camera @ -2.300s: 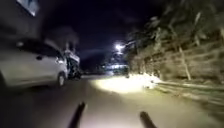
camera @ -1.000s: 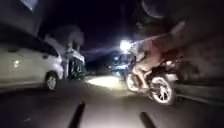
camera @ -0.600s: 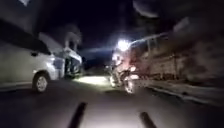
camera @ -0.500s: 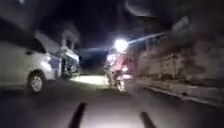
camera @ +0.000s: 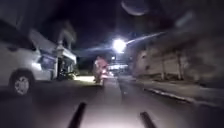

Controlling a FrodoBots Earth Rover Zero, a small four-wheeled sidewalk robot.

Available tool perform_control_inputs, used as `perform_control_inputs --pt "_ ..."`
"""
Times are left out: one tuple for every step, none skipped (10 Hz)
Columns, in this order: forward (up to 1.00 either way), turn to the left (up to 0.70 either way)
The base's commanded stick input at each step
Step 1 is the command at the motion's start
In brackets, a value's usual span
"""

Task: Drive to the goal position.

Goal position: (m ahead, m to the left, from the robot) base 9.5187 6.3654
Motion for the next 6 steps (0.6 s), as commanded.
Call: perform_control_inputs --pt "1.00 -0.27" --pt "1.00 -0.34" --pt "1.00 0.03" --pt "1.00 0.03" --pt "1.00 0.03" --pt "1.00 0.03"
